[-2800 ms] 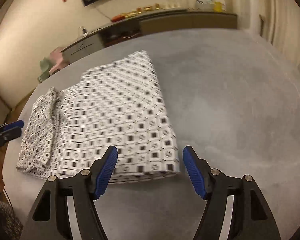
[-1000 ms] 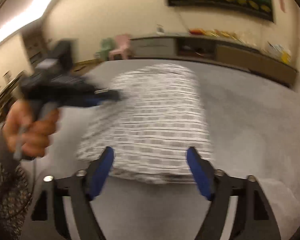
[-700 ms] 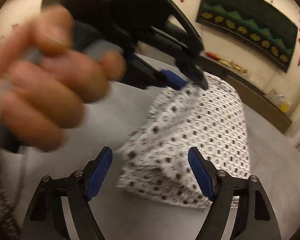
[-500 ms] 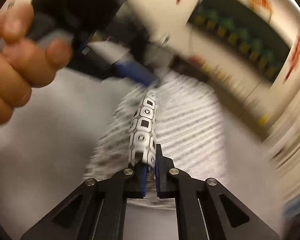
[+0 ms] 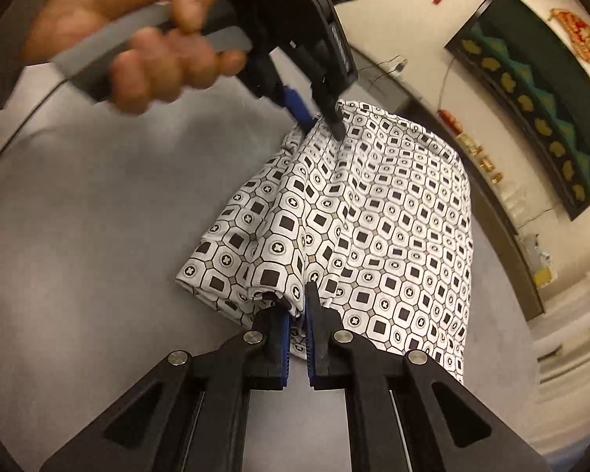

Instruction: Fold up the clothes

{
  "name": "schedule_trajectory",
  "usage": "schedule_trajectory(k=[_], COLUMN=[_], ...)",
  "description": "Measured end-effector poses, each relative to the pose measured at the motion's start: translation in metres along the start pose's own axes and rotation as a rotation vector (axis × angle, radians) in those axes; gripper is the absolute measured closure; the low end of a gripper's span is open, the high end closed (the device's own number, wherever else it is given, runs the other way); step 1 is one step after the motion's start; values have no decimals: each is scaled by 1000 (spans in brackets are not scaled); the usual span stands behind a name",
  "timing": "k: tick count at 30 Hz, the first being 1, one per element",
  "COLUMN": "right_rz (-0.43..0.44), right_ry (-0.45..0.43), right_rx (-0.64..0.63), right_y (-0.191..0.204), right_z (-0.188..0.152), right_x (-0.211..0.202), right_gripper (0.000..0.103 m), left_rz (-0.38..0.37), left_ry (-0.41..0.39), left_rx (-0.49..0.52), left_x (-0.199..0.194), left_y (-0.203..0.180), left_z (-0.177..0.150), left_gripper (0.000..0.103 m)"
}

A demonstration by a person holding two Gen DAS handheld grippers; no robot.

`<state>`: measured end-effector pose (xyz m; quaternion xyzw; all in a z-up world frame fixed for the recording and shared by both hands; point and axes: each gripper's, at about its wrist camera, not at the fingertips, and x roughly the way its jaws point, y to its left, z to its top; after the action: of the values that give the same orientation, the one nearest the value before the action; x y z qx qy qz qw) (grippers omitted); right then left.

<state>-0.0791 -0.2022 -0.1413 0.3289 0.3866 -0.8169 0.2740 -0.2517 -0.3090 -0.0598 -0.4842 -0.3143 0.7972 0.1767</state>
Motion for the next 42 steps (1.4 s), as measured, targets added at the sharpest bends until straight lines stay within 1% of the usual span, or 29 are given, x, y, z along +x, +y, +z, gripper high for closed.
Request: schedule_trajectory(k=[3, 6, 7, 9, 10, 11, 12, 13, 15, 16, 17, 18, 20, 21, 23, 24, 26, 28, 29, 31, 32, 34, 36, 38, 39, 40, 42], right_rz=[12, 22, 17, -22, -49, -73, -87, -85, -1, 46, 82, 92, 54, 47, 51, 56, 62, 62, 54, 37, 29, 38, 51, 84, 107, 115, 121], right_ry=[20, 39, 47, 65, 62, 36, -10, -60, -119, -121, -105, -82, -8, 14, 56, 82, 133, 168, 182, 210, 223, 180, 126, 63, 34, 24, 17], right_rx=[8, 31, 42, 84, 116, 154, 198, 240, 264, 246, 220, 198, 174, 193, 247, 255, 261, 297, 315, 353, 371, 392, 411, 395, 379, 361, 323], right_y=[-16, -31, -36, -46, -50, -49, -48, -46, -31, -20, -9, 0, 8, 6, -4, -9, -18, -33, -41, -57, -66, -68, -69, -58, -51, -43, -28], right_z=[-12, -24, -25, -29, -31, -32, -31, -28, -16, -7, 1, 7, 12, 12, 11, 8, 1, -12, -20, -35, -43, -45, -45, -32, -22, -15, -4], right_x=[-4, -7, -3, -7, -15, -30, -47, -61, -74, -71, -60, -47, -18, -11, -2, -2, -3, -6, -7, -9, -10, -24, -40, -49, -50, -46, -36], right_gripper=[96, 96, 95, 81, 70, 70, 70, 70, 70, 70, 73, 73, 73, 75, 94, 97, 98, 99, 103, 103, 103, 101, 99, 81, 78, 74, 74], left_rz=[5, 31, 36, 44, 40, 35, 30, 28, 31, 33, 34, 36, 40, 44, 56, 63, 81, 104, 119, 149, 137, 115, 143, 170, 170, 171, 204], left_ry=[20, 76, 80, 78, 74, 70, 69, 70, 75, 76, 76, 75, 76, 75, 71, 69, 63, 60, 58, 53, 55, 60, 45, 32, 56, 79, 93], left_rx=[30, 85, 101, 120, 118, 117, 112, 108, 105, 103, 103, 103, 103, 104, 116, 123, 139, 167, 186, 224, 237, 263, 308, 353, 360, 363, 379], left_x=[1, 11, 11, 12, 10, 8, 7, 7, 7, 8, 7, 6, 4, 3, 1, 0, 3, 2, 0, -3, -7, -16, -26, -36, -35, -33, -26], left_y=[-4, -17, -20, -26, -25, -24, -23, -22, -18, -19, -18, -17, -17, -17, -15, -14, -18, -25, -29, -36, -41, -49, -53, -56, -54, -51, -51], left_z=[-4, -12, -13, -12, -12, -12, -12, -13, -16, -17, -18, -20, -23, -23, -23, -23, -21, -23, -24, -28, -29, -31, -32, -32, -34, -38, -44], left_gripper=[75, 75, 75, 75, 74, 74, 74, 73, 73, 73, 73, 73, 73, 73, 73, 77, 78, 79, 79, 76, 75, 73, 70, 69, 69, 69, 69])
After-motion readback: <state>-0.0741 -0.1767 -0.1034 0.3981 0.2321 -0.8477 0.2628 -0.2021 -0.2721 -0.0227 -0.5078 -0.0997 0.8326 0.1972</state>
